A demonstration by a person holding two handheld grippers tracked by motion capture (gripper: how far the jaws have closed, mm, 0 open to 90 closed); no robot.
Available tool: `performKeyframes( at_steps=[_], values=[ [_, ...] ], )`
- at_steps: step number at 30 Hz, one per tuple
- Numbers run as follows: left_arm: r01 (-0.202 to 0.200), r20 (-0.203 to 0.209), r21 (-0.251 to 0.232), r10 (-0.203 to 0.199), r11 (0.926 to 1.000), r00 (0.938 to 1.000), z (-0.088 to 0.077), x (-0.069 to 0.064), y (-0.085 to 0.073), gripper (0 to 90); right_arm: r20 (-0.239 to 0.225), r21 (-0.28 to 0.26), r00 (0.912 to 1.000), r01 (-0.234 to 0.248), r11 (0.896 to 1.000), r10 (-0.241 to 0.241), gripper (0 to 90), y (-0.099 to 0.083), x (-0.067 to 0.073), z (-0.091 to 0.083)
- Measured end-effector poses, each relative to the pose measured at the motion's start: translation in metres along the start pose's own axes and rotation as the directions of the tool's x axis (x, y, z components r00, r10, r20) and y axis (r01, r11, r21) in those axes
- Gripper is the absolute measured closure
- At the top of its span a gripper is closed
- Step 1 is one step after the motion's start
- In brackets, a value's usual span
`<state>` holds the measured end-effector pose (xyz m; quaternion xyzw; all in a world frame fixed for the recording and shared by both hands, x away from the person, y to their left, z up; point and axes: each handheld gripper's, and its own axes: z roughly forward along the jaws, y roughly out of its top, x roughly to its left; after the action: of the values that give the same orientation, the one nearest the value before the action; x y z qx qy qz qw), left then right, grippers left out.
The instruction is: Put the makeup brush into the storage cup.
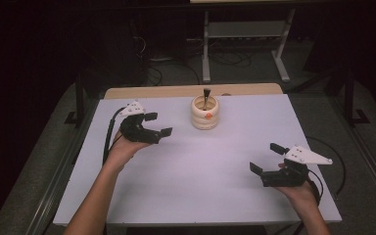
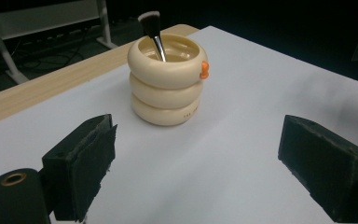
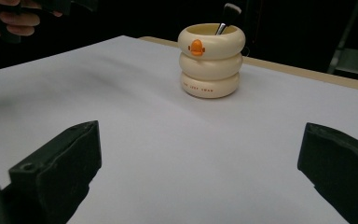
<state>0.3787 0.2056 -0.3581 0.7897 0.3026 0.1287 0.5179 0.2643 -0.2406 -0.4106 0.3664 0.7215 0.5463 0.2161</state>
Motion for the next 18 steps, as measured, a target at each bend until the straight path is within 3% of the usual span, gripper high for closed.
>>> performKeyframes(
  at_steps=[13,18],
  values=[
    [0.001,0.001,0.001,-0.001,1.0,1.0,-0.015,-0.009,-0.021,10.4,-0.004,0.005,1.0,0.004,1.0,-0.004,0.0,-0.001,0.0,0.001],
    [0.02,-0.004,-0.014,-0.02,0.9997,0.9998,-0.021,-0.011,-0.029,10.4,-0.004,0.004,1.0,0.006,1.0,-0.006,0.0,-0.001,0.0,0.001]
  ],
)
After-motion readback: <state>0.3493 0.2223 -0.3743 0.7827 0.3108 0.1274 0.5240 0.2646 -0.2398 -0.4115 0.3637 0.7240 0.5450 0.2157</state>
